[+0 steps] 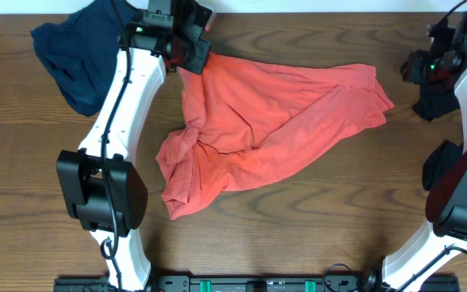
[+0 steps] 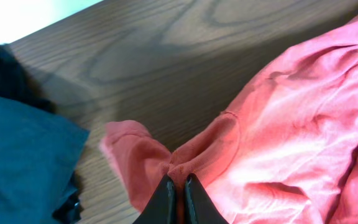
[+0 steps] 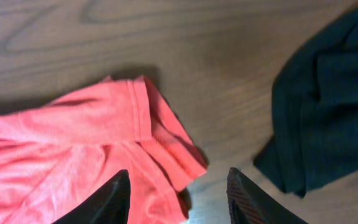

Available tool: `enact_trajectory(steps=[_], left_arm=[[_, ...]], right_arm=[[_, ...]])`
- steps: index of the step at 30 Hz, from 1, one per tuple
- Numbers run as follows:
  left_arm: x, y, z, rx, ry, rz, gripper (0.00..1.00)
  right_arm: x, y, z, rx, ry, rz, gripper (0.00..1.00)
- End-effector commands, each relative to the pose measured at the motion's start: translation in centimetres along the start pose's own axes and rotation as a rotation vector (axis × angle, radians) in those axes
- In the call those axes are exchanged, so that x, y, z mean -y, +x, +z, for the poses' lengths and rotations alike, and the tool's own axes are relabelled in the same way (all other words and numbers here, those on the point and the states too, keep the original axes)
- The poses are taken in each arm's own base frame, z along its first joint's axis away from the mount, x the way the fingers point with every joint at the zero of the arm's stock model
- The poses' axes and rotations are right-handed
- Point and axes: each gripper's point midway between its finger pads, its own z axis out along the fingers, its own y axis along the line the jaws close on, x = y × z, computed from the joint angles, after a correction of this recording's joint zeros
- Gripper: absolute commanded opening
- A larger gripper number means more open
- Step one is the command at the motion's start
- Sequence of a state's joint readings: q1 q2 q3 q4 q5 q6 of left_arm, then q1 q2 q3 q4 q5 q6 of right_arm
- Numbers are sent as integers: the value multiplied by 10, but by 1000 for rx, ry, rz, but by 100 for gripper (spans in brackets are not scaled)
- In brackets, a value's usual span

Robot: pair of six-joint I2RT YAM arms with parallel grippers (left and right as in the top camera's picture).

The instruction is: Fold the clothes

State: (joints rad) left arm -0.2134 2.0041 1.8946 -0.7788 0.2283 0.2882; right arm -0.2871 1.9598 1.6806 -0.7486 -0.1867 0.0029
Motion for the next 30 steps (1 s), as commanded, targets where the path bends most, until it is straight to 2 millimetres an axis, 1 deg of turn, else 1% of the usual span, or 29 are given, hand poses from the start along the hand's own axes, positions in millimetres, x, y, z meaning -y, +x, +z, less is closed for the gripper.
enact_trajectory(steps=[1,3,5,7,9,12,13,14,17,18,21,22,23,25,27,30], left_arm=[[11,-3,5,-1,3,18,6],[20,-2,6,-11,14,22,6],[31,5,7,-46,31,4,6],[45,19,7,-108,52,-19,6],[61,38,6,-190,74,-43,6],[86,73,2,-340,104,-68,6],[98,86,0,-394,125,-62,6],[105,92,0,-417,139,-58,6],[139,110,-2,-485,221,-27,6],[150,113,-2,-496,239,-11,6],[173,121,0,-511,263,65,7],[180,121,0,-509,272,97,23],[181,121,0,-509,269,105,32],[183,121,1,-505,247,126,70],[179,121,2,-503,225,130,81],[166,114,-2,-491,196,105,88]], right_arm=[[-9,-11,-5,38,-12,-39,48],[-11,-10,0,34,-16,-46,48],[-12,-8,5,23,-19,-51,48],[-11,-6,8,14,-19,-50,48],[-11,-6,8,13,-19,-49,48],[-12,-6,8,15,-20,-49,49],[-12,-6,8,14,-20,-50,48],[-12,-6,8,14,-20,-49,49],[-12,-6,8,13,-21,-49,49],[-12,-6,8,14,-21,-49,49],[-13,-5,8,12,-30,-49,49],[-14,-5,8,11,-32,-49,48],[-14,-5,8,11,-32,-49,49],[-14,-4,8,7,-32,-48,49],[-14,-3,8,3,-32,-47,49],[-14,-3,8,2,-36,-47,49]])
